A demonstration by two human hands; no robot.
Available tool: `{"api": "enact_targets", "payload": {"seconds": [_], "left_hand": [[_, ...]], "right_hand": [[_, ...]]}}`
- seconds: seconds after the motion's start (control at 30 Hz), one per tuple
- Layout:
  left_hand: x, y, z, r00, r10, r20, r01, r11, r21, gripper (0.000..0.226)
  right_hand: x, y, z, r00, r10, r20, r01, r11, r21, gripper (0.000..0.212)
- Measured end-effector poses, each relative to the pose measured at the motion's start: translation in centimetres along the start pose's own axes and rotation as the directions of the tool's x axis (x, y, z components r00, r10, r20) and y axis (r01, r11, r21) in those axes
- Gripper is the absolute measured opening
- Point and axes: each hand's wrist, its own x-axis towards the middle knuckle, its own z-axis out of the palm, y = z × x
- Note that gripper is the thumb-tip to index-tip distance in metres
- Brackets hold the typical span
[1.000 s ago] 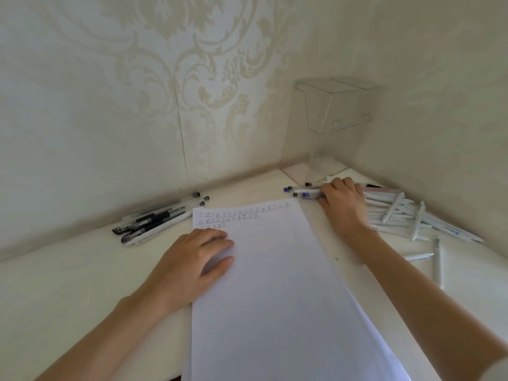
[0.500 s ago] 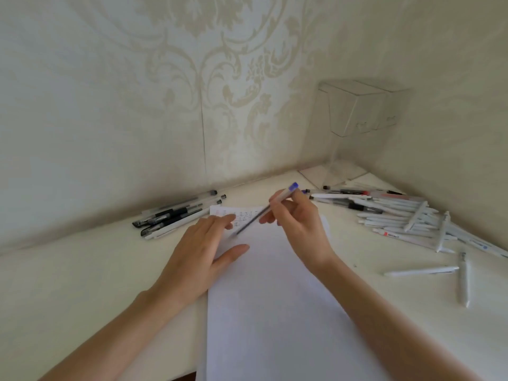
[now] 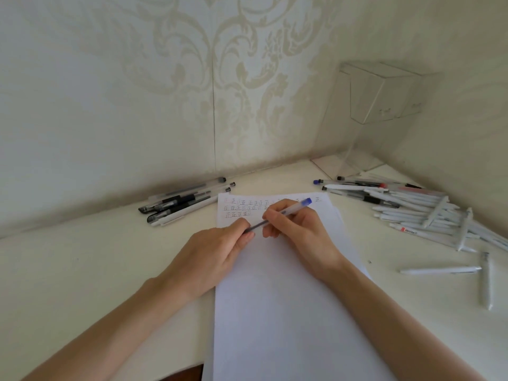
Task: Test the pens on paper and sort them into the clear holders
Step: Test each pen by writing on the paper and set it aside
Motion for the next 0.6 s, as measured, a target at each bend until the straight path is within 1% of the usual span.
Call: {"api": "enact_targets", "payload": {"seconds": [0.07,0.17,0.23,0.33,0.37,0.4,0.47,0.5,0.53,0.6], "left_hand": [[0.1,-0.1,-0.1,1.0,-0.017,-0.001,0.017,1.0,-0.003,0.044],[0.1,-0.2,-0.2,0.998,-0.043,-0.043,0.044,0.999,0.025,0.04],[0.0,-0.2,-0.4,0.996,-0.07,-0.059,0.071,0.997,0.022,0.044],[0.0,-0.2,-0.4,0.992,-0.104,-0.077,0.106,0.994,0.016,0.053],[0.1,-0.2,-0.4,0.989,-0.127,-0.08,0.129,0.991,0.025,0.057],[0.1,-0.2,-0.4,0.985,-0.153,-0.079,0.157,0.987,0.041,0.062],[0.0,-0.1,-0.4,0.975,-0.201,-0.091,0.208,0.975,0.076,0.073],[0.0,0.0,-0.4,0.973,-0.205,-0.108,0.215,0.972,0.09,0.075],[0.0,0.0,-0.4,0.974,-0.193,-0.122,0.205,0.973,0.103,0.075],[0.1,0.5,-0.6,0.979,-0.175,-0.104,0.187,0.975,0.118,0.07]], "right_hand": [[0.0,0.1,0.0,1.0,-0.003,0.005,0.003,1.0,-0.005,0.014],[0.0,0.3,0.1,1.0,-0.021,-0.013,0.021,1.0,0.012,0.014],[0.0,0.5,0.0,0.999,-0.033,-0.002,0.033,0.999,0.028,0.014],[0.0,0.7,-0.1,0.996,-0.03,0.08,0.026,0.999,0.041,0.025],[0.0,0.5,-0.2,0.997,-0.03,0.075,0.026,0.998,0.059,0.027],[0.1,0.2,-0.3,0.999,-0.03,0.033,0.027,0.995,0.092,0.029],[0.6,-0.4,-1.1,0.991,-0.017,-0.13,0.037,0.988,0.149,0.029],[0.9,-0.6,-1.5,0.977,-0.013,-0.214,0.04,0.992,0.123,0.027],[1.2,-0.8,-1.9,0.961,-0.018,-0.278,0.033,0.998,0.05,0.023],[1.8,-0.8,-2.1,0.947,-0.032,-0.321,-0.011,0.991,-0.131,0.02]]}}
